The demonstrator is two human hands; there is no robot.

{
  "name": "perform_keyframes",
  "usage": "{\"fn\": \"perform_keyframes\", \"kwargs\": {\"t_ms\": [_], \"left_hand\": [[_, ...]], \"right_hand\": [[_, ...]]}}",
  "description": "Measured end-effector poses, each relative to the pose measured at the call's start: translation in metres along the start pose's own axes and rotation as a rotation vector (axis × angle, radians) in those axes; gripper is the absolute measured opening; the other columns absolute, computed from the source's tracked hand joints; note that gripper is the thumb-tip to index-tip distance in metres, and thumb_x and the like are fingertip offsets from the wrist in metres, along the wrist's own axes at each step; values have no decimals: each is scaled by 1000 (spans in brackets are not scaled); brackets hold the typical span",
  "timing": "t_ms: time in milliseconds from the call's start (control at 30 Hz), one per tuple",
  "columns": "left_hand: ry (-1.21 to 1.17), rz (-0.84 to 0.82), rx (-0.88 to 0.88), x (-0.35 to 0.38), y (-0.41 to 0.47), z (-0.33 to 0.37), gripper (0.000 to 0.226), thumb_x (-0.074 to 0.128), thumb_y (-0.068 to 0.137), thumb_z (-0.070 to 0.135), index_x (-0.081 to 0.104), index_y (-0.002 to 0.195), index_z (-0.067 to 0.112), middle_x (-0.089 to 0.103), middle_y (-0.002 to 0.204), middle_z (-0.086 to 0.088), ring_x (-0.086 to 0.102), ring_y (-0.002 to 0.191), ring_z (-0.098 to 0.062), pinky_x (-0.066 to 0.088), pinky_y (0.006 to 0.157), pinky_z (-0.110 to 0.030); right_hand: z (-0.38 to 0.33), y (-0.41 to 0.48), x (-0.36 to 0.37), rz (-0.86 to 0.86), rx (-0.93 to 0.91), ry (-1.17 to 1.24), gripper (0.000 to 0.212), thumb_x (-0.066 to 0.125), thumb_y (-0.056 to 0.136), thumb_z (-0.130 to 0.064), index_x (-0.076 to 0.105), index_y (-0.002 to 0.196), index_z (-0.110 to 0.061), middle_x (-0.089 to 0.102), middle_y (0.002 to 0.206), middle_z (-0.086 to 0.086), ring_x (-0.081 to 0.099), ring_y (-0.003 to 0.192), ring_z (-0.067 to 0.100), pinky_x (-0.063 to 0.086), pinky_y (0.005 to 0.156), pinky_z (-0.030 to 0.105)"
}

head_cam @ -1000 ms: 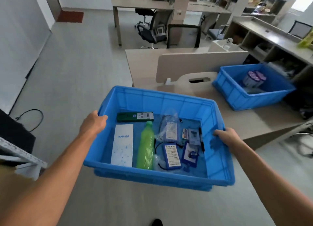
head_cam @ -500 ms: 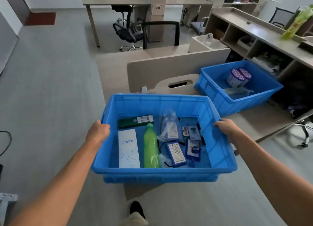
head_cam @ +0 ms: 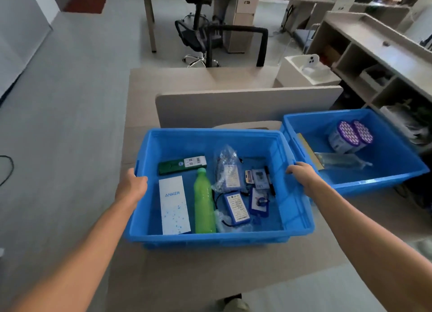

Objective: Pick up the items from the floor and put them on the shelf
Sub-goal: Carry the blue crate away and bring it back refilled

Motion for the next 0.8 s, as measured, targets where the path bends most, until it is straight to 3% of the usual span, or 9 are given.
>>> {"fn": "perform_keyframes", "kwargs": {"t_ms": [100,200,300,467,600,700,800], "left_hand": [[7,67,-61,20,2,8,33,54,88,25,58,120,20,66,90,-9,63,72,-31,51,61,-37],[-23,104,-85,37,2,18,34,56,89,24,59,122,18,68,94,-10,65,76,-33,56,70,-43],[-104,123,-100,48,-4,28,37,54,93,15,56,129,13,65,99,-12,59,72,-30,49,62,-36],[-154,107,-97,54,-8,40,45,49,95,7,48,139,15,60,105,-6,55,73,-24,39,56,-29],[-153,82,-63,51,-11,39,53,50,93,5,47,143,23,64,107,-5,59,75,-24,45,61,-31],[-150,47,-55,50,-19,27,63,53,92,8,38,149,29,64,122,-5,63,87,-27,50,69,-35],[-85,63,-57,48,-43,14,67,56,93,11,31,153,28,59,135,-5,63,94,-28,47,71,-35]], "right_hand": [[-17,43,-9,-77,-43,-11,16,54,92,-3,48,104,-10,50,93,8,50,72,23,40,58,29],[-25,80,-11,-123,-49,-10,25,57,87,-6,49,110,-13,58,90,11,59,82,32,47,67,36],[-22,113,-6,-158,-49,-61,34,58,77,-14,53,109,-6,66,102,21,67,87,39,54,69,42],[-22,130,1,-173,-80,-170,48,57,79,-18,50,124,-4,64,94,14,60,74,29,49,65,34],[-15,121,-1,-158,-133,-377,64,47,92,-15,25,151,-12,55,93,9,52,69,23,40,57,30],[4,103,-1,-112,-227,-469,72,44,95,-12,8,157,-16,53,119,16,57,80,30,43,57,35],[31,83,0,-1,-299,-555,76,47,92,-6,8,157,-14,39,146,17,52,115,38,47,79,43]]}}
Point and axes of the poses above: each hand's wrist, its own y-axis towards the middle knuckle, its own x-axis out of the palm, z = x × y, the point moved 4 cm from there along y, towards the middle knuckle
